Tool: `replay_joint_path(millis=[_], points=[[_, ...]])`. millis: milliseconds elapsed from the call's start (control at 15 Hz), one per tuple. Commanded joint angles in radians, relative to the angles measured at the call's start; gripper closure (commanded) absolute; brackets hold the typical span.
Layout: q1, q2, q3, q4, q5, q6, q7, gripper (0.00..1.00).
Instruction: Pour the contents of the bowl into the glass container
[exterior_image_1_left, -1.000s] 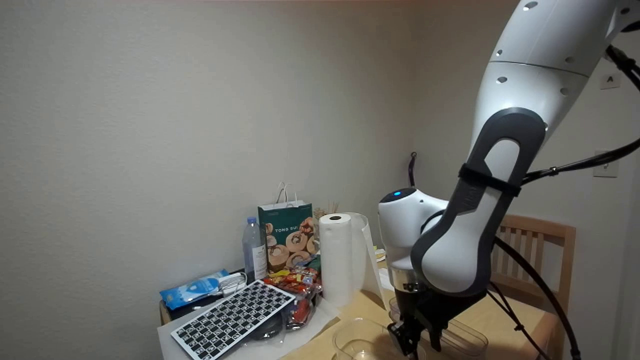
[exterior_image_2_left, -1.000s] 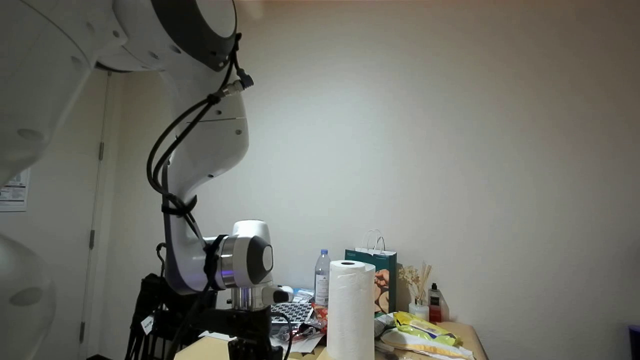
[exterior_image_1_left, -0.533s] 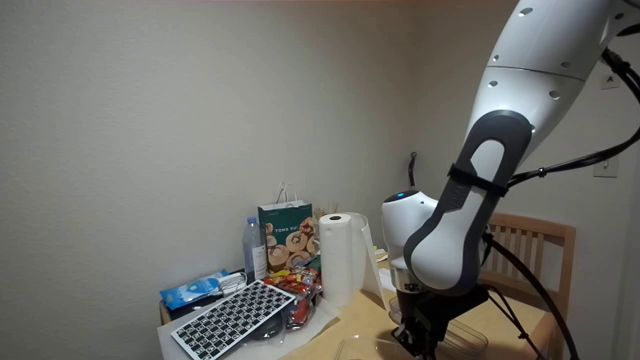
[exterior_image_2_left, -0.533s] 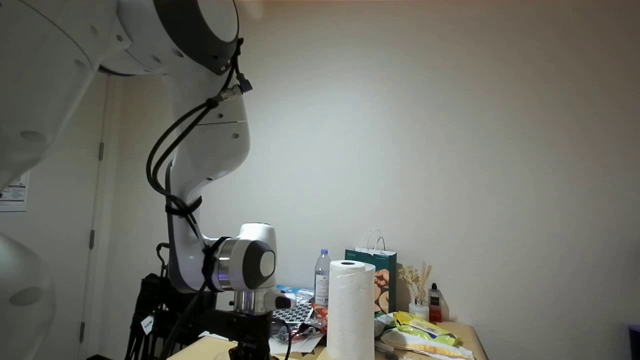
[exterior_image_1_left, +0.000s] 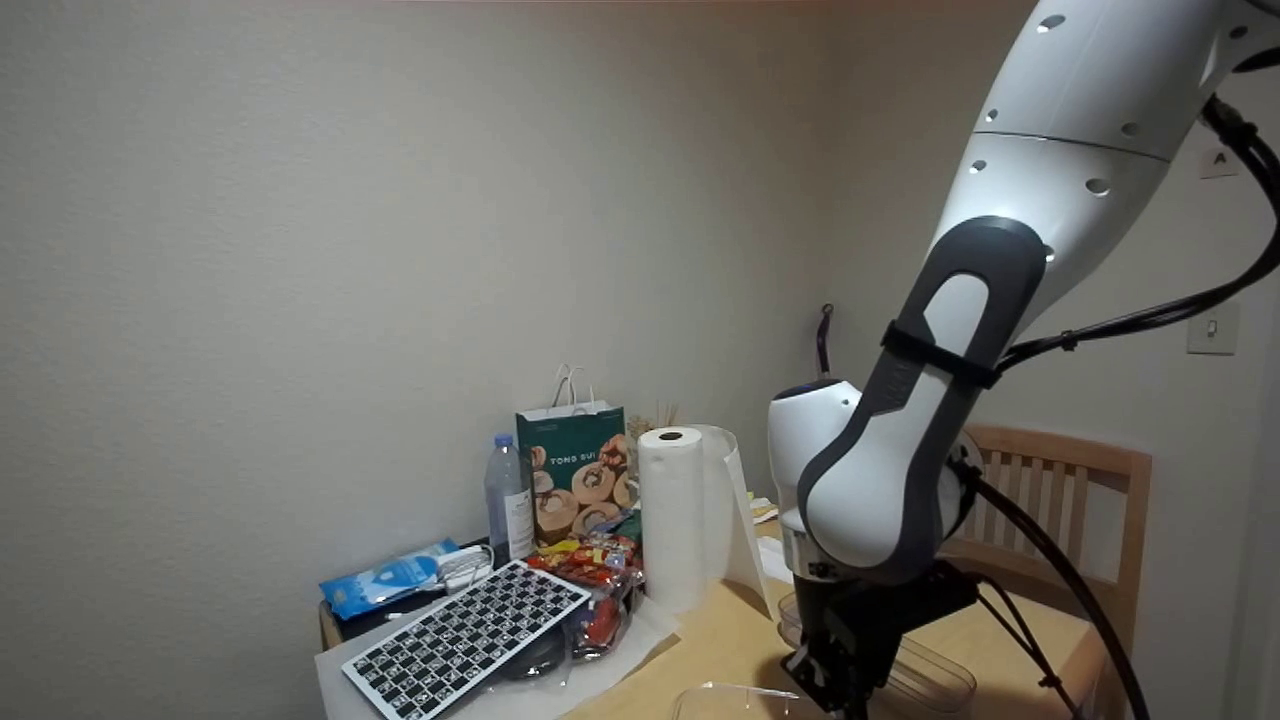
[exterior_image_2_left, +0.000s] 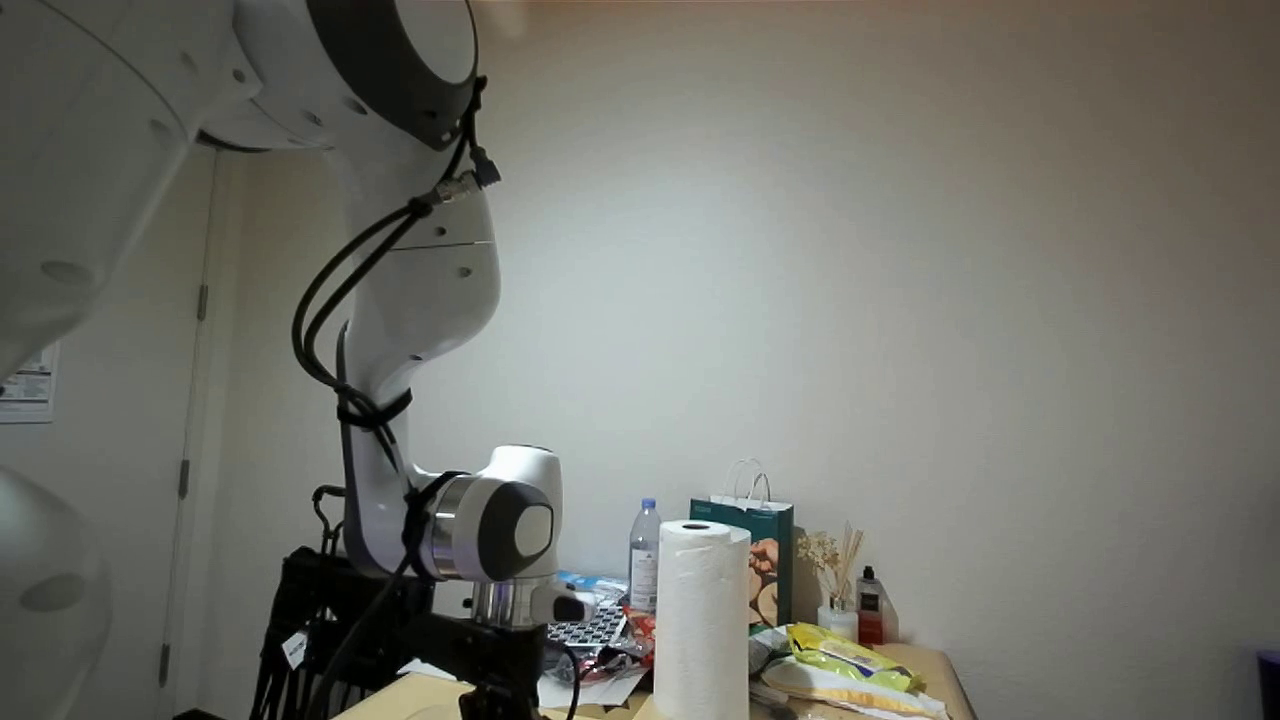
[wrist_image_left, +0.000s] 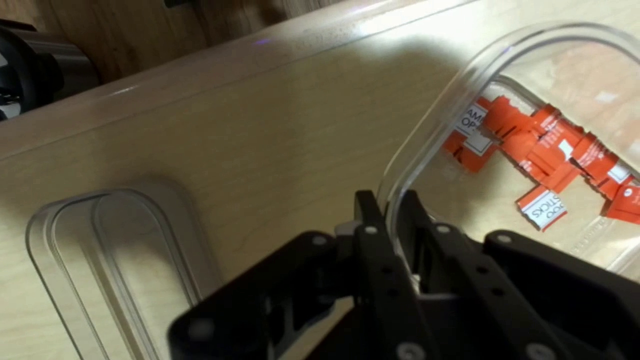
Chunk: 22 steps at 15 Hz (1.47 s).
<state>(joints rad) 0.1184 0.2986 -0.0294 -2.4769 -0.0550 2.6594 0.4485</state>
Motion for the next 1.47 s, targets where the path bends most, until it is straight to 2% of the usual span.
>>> replay_joint_path(millis=[0,267,467,733,933,1000,1067,1133,1267,1333,1400], points=[[0.029,-0.007,-0.043,0.004,-0.019,-0.038,0.067,0.92],[0.101,-0.087,-0.168,0.009,-0.197,-0.061,0.286,0.92],[0.109,-0.173,-0.223,0.034,-0.389,-0.130,0.474,0.92],[0.040,-0.309,-0.156,0.081,-0.539,-0.318,0.570,0.92],[-0.010,-0.377,-0.085,0.103,-0.579,-0.401,0.582,0.95],[-0.022,-0.394,-0.062,0.101,-0.577,-0.420,0.554,0.69],[-0.043,-0.352,-0.054,0.118,-0.543,-0.383,0.544,0.95],[-0.050,-0.369,-0.039,0.118,-0.543,-0.398,0.544,0.93],[-0.052,-0.381,-0.027,0.117,-0.543,-0.408,0.544,0.81],[-0.052,-0.380,-0.027,0.116,-0.543,-0.408,0.544,0.49],[-0.053,-0.375,-0.023,0.105,-0.529,-0.393,0.520,0.43]])
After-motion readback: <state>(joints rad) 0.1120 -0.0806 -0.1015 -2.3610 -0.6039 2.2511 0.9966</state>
